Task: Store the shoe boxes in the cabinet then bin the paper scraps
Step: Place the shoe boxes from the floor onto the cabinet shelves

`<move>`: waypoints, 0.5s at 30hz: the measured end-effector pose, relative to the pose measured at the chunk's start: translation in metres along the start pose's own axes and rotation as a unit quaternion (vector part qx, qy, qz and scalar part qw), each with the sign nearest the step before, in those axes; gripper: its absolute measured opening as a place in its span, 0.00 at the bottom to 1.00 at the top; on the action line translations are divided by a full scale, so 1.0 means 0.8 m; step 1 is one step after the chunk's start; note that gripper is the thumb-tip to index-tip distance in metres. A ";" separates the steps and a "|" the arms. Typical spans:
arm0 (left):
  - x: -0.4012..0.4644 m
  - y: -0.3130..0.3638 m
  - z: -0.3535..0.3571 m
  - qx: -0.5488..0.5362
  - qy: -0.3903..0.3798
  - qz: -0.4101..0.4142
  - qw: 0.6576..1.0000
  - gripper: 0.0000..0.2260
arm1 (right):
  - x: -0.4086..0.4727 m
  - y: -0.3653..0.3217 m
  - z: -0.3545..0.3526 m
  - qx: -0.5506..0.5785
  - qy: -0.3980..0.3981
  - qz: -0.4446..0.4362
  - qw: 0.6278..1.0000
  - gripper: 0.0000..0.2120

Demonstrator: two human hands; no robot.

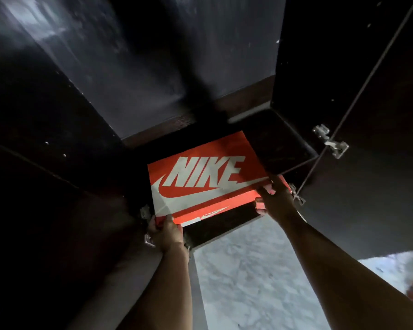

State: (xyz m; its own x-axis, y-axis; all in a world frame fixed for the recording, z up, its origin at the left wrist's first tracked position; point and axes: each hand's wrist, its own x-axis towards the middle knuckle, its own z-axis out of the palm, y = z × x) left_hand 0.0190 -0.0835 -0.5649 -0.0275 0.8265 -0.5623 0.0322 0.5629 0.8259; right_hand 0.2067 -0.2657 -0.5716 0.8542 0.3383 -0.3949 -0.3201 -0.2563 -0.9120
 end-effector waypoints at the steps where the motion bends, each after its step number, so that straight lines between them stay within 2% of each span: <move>1: -0.001 0.000 0.009 0.013 0.007 0.008 1.000 0.23 | 0.014 -0.004 0.008 0.003 0.002 0.000 1.000 0.24; 3: -0.004 0.006 0.026 0.037 0.042 0.023 0.998 0.28 | 0.038 -0.009 0.022 0.008 0.004 0.005 1.000 0.24; 5: -0.004 0.017 0.045 0.032 0.070 0.018 0.997 0.23 | 0.055 -0.012 0.033 0.011 -0.003 0.004 1.000 0.23; 7: 0.006 0.025 0.064 -0.042 0.034 -0.056 0.997 0.22 | 0.065 -0.018 0.040 0.004 -0.003 -0.012 1.000 0.21; 8: 0.013 0.028 0.070 -0.107 0.016 -0.093 0.990 0.27 | 0.069 -0.021 0.044 0.002 -0.003 -0.016 1.000 0.21; 10: 0.032 0.032 0.080 -0.169 0.014 -0.114 0.979 0.35 | 0.076 -0.029 0.053 0.005 -0.014 -0.009 1.000 0.20; 11: 0.037 0.038 0.085 -0.161 0.014 -0.107 0.981 0.34 | 0.079 -0.034 0.059 0.004 -0.020 -0.005 1.000 0.21; 13: 0.042 0.047 0.092 -0.162 0.003 -0.102 0.981 0.29 | 0.088 -0.044 0.074 -0.009 -0.032 -0.006 0.999 0.22; 15: 0.046 0.057 0.096 -0.161 -0.009 -0.112 0.981 0.15 | 0.100 -0.052 0.094 -0.025 -0.038 -0.004 0.999 0.25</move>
State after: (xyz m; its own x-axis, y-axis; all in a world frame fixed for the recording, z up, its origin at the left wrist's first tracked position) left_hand 0.0959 -0.0272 -0.5508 0.0198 0.6842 -0.7290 -0.2898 0.7018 0.6508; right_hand 0.2575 -0.1601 -0.5730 0.8219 0.4082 -0.3974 -0.2912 -0.2984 -0.9089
